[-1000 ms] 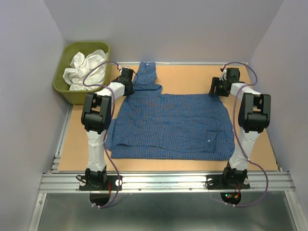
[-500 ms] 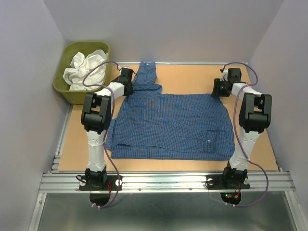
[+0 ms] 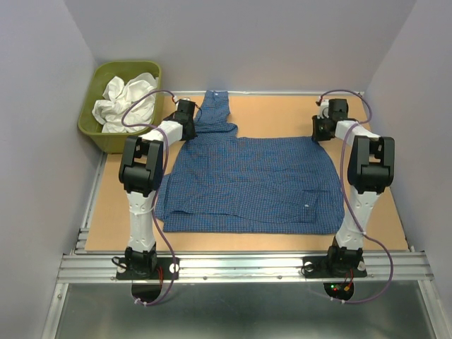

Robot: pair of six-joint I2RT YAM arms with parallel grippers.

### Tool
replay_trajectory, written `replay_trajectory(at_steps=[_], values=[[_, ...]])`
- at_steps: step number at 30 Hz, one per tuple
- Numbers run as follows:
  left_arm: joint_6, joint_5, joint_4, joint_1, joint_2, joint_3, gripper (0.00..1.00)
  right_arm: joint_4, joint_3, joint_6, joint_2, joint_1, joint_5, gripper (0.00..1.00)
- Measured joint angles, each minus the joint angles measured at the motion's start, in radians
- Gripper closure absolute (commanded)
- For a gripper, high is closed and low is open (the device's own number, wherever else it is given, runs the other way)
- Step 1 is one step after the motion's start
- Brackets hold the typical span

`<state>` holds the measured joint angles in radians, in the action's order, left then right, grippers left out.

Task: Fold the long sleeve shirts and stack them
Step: Fold the shirt

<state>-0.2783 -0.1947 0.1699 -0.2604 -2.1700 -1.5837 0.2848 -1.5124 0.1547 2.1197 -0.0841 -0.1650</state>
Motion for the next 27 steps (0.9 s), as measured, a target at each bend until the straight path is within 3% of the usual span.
replay_trajectory(at_steps=[4,17,27], values=[[0.007,0.000,0.000,0.000,0.000,0.000,0.97,0.008,-0.016,0.010,0.008,0.014,0.005,0.99],[0.056,-0.019,0.015,0.000,0.018,-0.002,1.00,0.060,-0.035,0.002,0.001,0.021,0.106,0.99],[0.096,-0.019,-0.005,-0.002,0.177,0.031,1.00,0.072,0.014,-0.080,-0.136,0.021,0.154,0.99]])
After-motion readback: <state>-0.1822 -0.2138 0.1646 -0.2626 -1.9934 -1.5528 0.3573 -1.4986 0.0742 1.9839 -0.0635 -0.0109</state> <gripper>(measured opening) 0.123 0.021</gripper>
